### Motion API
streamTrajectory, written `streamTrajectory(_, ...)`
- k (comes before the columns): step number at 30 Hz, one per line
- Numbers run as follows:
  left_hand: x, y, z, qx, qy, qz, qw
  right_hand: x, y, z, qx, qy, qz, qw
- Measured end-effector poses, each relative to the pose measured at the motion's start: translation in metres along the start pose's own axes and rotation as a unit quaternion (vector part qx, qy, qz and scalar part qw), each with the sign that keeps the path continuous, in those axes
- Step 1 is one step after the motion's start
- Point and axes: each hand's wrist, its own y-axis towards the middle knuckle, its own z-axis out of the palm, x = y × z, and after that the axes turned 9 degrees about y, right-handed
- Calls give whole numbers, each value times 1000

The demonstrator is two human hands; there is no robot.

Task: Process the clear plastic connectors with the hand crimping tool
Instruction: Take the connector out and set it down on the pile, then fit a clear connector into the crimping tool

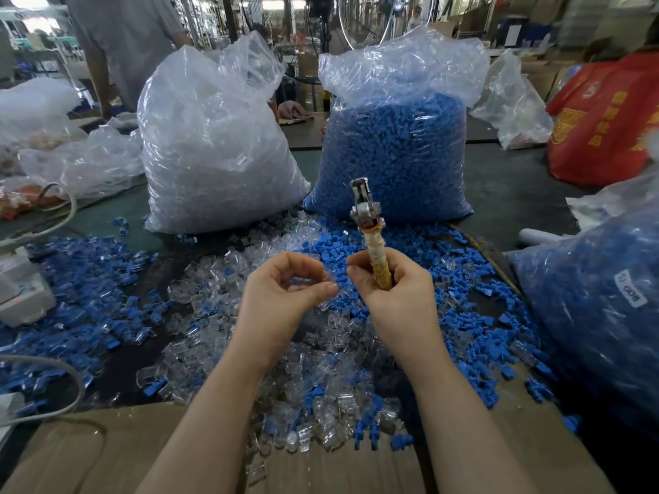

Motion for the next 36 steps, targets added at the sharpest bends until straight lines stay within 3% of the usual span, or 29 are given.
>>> streamTrajectory(20, -4, -2, 4, -40, 26, 9, 999, 0, -3, 5, 22, -34, -7, 999)
streamTrajectory(36, -5, 0, 4, -25, -31, 6, 999, -1, -2, 3, 16, -26, 1, 1000)
